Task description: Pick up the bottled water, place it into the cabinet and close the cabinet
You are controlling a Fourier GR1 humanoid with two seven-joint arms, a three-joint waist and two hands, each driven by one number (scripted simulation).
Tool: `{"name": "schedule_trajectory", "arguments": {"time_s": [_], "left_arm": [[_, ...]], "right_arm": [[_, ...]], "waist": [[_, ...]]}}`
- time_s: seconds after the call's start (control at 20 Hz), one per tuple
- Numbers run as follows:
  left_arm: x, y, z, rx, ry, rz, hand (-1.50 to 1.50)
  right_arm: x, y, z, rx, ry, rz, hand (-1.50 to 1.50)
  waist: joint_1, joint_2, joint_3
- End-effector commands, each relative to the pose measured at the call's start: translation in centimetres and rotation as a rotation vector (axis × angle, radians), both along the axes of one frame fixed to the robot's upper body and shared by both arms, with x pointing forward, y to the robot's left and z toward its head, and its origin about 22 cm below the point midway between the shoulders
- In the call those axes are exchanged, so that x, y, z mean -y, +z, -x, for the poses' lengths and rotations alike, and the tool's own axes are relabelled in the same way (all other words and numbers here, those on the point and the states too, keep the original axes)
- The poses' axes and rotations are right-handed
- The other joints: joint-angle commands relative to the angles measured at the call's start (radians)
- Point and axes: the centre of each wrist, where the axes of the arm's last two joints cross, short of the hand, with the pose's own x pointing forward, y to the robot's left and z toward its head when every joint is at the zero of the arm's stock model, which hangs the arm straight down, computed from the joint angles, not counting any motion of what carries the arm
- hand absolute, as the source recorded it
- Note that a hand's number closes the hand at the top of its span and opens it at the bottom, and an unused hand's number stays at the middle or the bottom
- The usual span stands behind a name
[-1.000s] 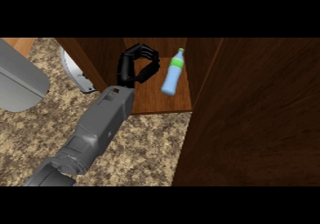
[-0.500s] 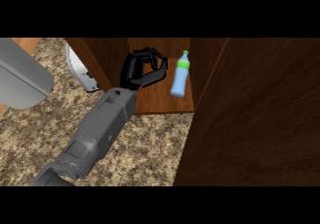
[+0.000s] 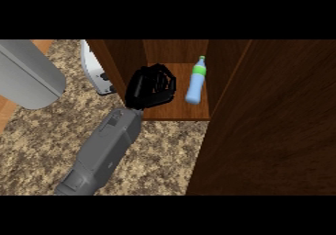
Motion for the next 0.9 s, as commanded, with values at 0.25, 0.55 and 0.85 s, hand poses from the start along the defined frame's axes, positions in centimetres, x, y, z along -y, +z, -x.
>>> {"name": "schedule_trajectory", "arguments": {"time_s": [0.25,0.55,0.85], "left_arm": [[-4.6,-2.8,6.6,-0.055,0.034,0.116,1.5],[-5.4,-2.4,12.2,-0.065,0.031,0.161,1.5],[-10.9,0.0,16.5,-0.029,0.07,0.14,1.5]], "right_arm": [[0.4,1.3,1.1,0.001,0.051,0.048,1.5],[0.2,2.7,1.8,-0.032,0.244,0.068,1.5],[-1.8,2.3,2.0,-0.024,0.383,0.078,1.5]], "waist": [[0.039,-0.008,0.0],[0.046,-0.005,0.0],[0.042,-0.002,-0.002]]}}
